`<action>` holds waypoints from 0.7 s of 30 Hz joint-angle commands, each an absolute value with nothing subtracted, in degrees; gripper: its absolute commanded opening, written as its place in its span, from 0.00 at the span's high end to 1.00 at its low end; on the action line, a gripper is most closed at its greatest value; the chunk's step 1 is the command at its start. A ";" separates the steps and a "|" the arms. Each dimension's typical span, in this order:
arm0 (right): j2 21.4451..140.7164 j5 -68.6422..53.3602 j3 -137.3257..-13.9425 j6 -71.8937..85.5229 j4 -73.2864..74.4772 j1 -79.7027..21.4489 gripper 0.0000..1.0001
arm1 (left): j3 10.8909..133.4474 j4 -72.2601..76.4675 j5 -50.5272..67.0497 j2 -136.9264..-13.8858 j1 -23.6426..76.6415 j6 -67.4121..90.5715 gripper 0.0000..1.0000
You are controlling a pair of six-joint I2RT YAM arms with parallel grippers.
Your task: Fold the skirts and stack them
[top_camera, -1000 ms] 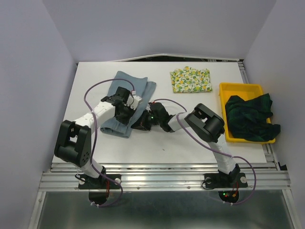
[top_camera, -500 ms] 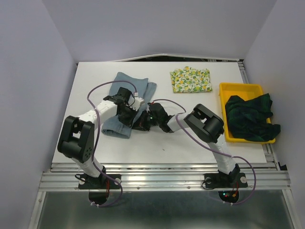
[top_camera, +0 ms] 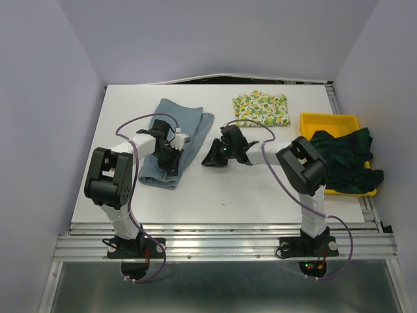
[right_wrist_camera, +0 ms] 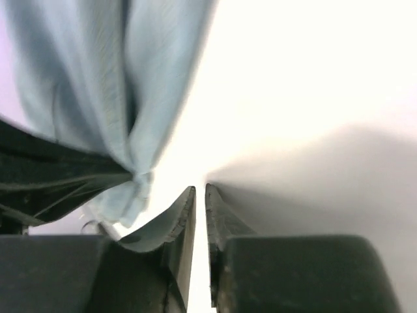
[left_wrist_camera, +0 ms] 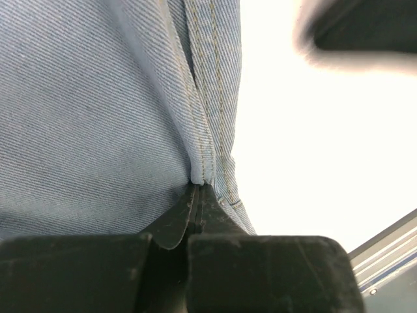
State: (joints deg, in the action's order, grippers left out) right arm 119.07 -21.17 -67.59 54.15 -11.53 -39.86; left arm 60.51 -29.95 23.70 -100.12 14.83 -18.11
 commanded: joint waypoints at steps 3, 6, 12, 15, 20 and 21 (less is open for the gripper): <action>113.29 -15.13 -76.88 37.72 3.77 -32.18 0.64 | 59.06 -34.80 21.53 -100.81 15.38 -22.32 1.00; 116.52 -13.28 -86.28 33.49 4.30 -29.98 0.54 | 59.76 -36.38 20.57 -100.98 15.64 -23.38 1.00; 124.97 -12.04 -103.52 28.39 3.87 -29.27 0.54 | 60.20 -37.88 17.49 -100.28 16.35 -24.26 1.00; 130.32 -11.78 -107.83 29.35 2.73 -29.27 0.52 | 60.21 -38.50 16.88 -100.20 16.70 -24.26 1.00; 135.60 -6.26 -112.49 32.77 2.73 -29.27 0.46 | 60.21 -38.58 16.79 -100.11 17.05 -24.26 1.00; 136.31 -5.54 -113.72 32.87 2.72 -29.27 0.45 | 60.21 -38.58 16.79 -100.11 17.14 -24.17 1.00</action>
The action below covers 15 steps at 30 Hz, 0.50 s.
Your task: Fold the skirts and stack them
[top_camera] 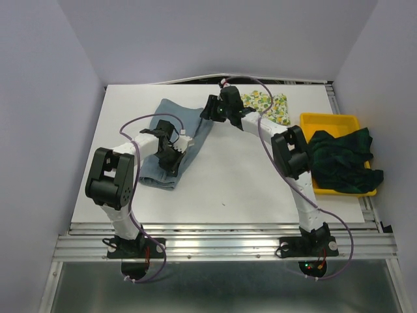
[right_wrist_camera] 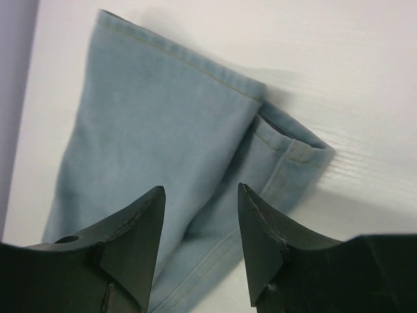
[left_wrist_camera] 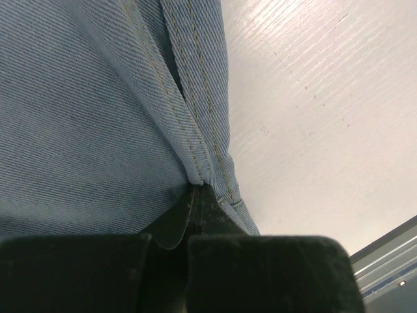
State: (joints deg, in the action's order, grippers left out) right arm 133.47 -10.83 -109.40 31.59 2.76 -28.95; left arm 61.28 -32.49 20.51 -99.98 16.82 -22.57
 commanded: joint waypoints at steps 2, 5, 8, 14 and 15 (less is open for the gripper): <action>138.33 -5.54 -115.04 32.78 2.46 -29.27 0.46 | 60.12 -38.50 16.79 -100.02 17.23 -24.08 1.00; 139.65 -6.67 -115.84 32.96 0.70 -29.27 0.48 | 60.12 -38.50 16.79 -100.02 17.31 -24.17 1.00; 140.89 -8.08 -116.63 33.66 -1.58 -29.27 0.50 | 60.12 -38.32 16.79 -100.02 17.58 -23.99 1.00; 140.45 -3.90 -116.62 32.18 -1.33 -29.27 0.63 | 60.12 -38.23 16.96 -100.46 17.75 -23.99 1.00; 140.71 -1.26 -117.07 31.38 -0.36 -29.27 0.67 | 60.12 -38.23 16.96 -100.46 17.75 -23.99 1.00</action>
